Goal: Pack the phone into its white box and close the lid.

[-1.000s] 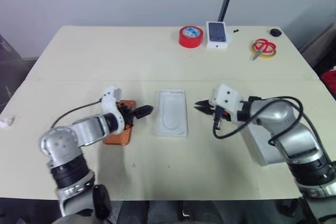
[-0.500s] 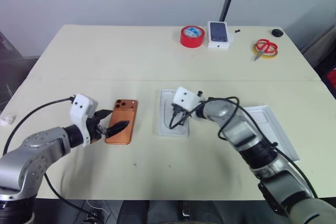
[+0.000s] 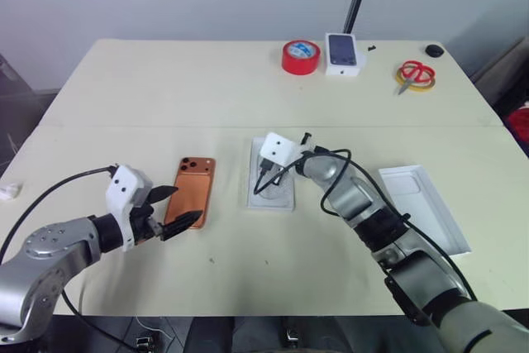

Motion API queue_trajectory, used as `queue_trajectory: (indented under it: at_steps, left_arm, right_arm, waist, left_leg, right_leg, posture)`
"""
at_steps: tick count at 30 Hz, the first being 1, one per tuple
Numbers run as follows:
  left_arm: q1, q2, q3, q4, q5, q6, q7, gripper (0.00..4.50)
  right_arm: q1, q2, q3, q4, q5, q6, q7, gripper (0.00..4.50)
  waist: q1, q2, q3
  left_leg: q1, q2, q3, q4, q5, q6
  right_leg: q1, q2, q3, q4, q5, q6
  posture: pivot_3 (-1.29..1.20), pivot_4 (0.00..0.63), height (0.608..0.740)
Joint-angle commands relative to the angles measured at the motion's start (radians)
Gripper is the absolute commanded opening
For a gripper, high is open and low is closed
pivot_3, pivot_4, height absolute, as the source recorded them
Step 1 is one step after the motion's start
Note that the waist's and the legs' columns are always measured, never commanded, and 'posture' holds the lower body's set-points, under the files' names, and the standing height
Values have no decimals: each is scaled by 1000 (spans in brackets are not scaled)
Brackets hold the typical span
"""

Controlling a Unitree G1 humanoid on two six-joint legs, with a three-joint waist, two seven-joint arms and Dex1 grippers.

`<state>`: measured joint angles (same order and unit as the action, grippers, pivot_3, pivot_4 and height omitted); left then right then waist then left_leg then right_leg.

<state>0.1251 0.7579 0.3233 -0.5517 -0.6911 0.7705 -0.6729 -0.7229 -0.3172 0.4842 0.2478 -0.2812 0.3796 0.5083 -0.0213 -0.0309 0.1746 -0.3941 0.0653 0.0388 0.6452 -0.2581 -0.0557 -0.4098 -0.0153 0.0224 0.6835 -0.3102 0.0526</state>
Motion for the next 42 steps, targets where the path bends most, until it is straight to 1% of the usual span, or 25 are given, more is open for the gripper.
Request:
queue_trajectory:
  at_steps: [1,5,8,12,15,18,22,34,42]
  left_arm:
    - [-13,-28,105,8,-80,73,77,4500]
    - [-47,-61,227,57,-206,183,174,4500]
    - [-82,-64,248,98,-227,267,269,4500]
    - [-173,-80,252,187,-259,398,395,4500]
    - [-237,-80,247,247,-272,502,453,4500]
    - [-288,-98,249,287,-313,587,471,4500]
    - [-331,-115,220,323,-336,693,472,4500]
    - [-387,-202,114,323,-322,788,440,4500]
    - [-422,-304,166,319,-370,843,448,4500]
  right_arm:
    - [-6,-10,-58,-152,55,-18,74,42]
    - [5,21,-93,-317,179,106,193,42]
    - [2,56,-32,-372,199,196,245,42]
    - [-35,99,68,-328,159,258,266,42]
    - [-80,106,164,-255,94,252,280,42]
    - [-118,138,223,-172,54,240,276,42]
    - [-141,176,244,-109,26,218,276,42]
    - [-120,193,254,-108,-8,186,295,42]
    - [-105,201,246,-113,-19,183,291,42]
  waist:
    - [0,0,0]
    - [-2,0,0]
    - [-1,0,0]
    - [0,0,0]
    - [0,-1,0]
    - [0,-1,0]
    - [0,-1,0]
    - [6,-1,0]
    - [7,-1,-1]
  left_leg:
    - [0,0,0,0,0,0]
    - [0,1,-1,0,-1,1]
    - [1,2,-2,0,-1,2]
    - [1,1,-2,0,-1,2]
    - [1,1,-2,1,-1,2]
    - [0,1,-2,1,-1,1]
    - [1,1,-2,1,-1,1]
    - [1,-1,-2,1,-1,1]
    - [2,-2,-2,1,-1,1]
  right_leg:
    - [0,0,0,0,0,0]
    - [0,2,0,0,0,0]
    - [1,2,-1,1,0,0]
    - [1,1,-1,1,0,0]
    - [0,1,-1,1,0,0]
    - [0,1,-2,1,0,0]
    - [0,1,-2,1,0,0]
    - [2,-3,-2,1,0,0]
    - [3,-5,-3,1,0,0]
  posture:
    - [0,150,732]
    - [0,150,732]
    - [0,150,732]
    - [0,150,732]
    - [0,150,732]
    - [0,150,732]
    - [0,150,732]
    - [0,150,732]
    - [0,150,732]
